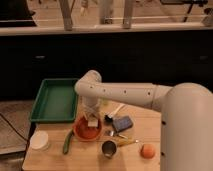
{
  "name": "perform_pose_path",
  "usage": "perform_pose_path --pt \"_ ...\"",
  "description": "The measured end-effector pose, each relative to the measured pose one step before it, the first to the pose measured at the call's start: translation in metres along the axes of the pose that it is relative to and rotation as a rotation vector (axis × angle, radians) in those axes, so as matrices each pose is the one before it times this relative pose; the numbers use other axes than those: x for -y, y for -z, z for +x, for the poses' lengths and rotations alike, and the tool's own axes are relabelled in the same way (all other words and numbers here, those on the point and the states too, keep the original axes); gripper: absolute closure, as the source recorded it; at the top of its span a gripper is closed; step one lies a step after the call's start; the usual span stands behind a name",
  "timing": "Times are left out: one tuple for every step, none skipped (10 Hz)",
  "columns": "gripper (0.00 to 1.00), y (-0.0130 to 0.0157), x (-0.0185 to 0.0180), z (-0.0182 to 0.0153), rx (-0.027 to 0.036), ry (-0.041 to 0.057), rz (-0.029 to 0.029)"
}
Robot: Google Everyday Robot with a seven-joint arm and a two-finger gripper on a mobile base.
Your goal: Wipe red bowl with eraser
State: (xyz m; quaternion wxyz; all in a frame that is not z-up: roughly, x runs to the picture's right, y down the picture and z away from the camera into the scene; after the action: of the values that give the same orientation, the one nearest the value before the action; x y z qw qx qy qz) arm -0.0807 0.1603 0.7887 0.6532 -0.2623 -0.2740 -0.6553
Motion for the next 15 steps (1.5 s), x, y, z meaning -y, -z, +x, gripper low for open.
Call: perform_pose_path --pt "1.00 0.00013 0.02065 -0.00089 0.00017 0.03980 -0.00231" --pt "1.00 0.00020 0.01687 -0.00251 0.00048 0.04140 -0.00139" --pt "1.00 -0.00035 0.00971 -0.00425 0.00153 0.03368 -0.00182" --pt "1.00 -0.00168 0.00877 -0.01077 0.00607 0.03782 -0.00361" --pt "1.00 -0.00295 0.00368 -0.01120 0.00738 0.02442 -0.00261" --pt "1.00 -0.00502 -0.00009 -0.01428 0.01182 0.01999 -0.00356" --pt "1.00 -0.00510 -0.00342 -0.01006 0.01071 0.00737 -0.00135" --pt "1.00 -0.00531 -0.00823 -0.00809 0.00934 -0.00434 0.00398" --pt "1.00 -0.00256 -0.00987 -0.00389 0.00561 -0.01040 -0.00018" --pt "1.00 -0.00261 -0.01599 -0.00395 0.00773 -0.02064 -0.00290" --pt "1.00 0.00026 -0.01813 0.00137 -0.00180 -0.03461 0.00635" --pt "1.00 0.00200 -0.01287 0.00526 -0.00318 -0.02783 0.00470" --pt "1.00 0.00186 -0.00879 0.00832 -0.00310 -0.02379 0.00692" --pt "1.00 0.00498 -0.00634 0.01398 -0.00561 -0.01361 0.00887" --pt "1.00 0.00344 0.00051 0.00616 -0.00289 0.00340 0.00495"
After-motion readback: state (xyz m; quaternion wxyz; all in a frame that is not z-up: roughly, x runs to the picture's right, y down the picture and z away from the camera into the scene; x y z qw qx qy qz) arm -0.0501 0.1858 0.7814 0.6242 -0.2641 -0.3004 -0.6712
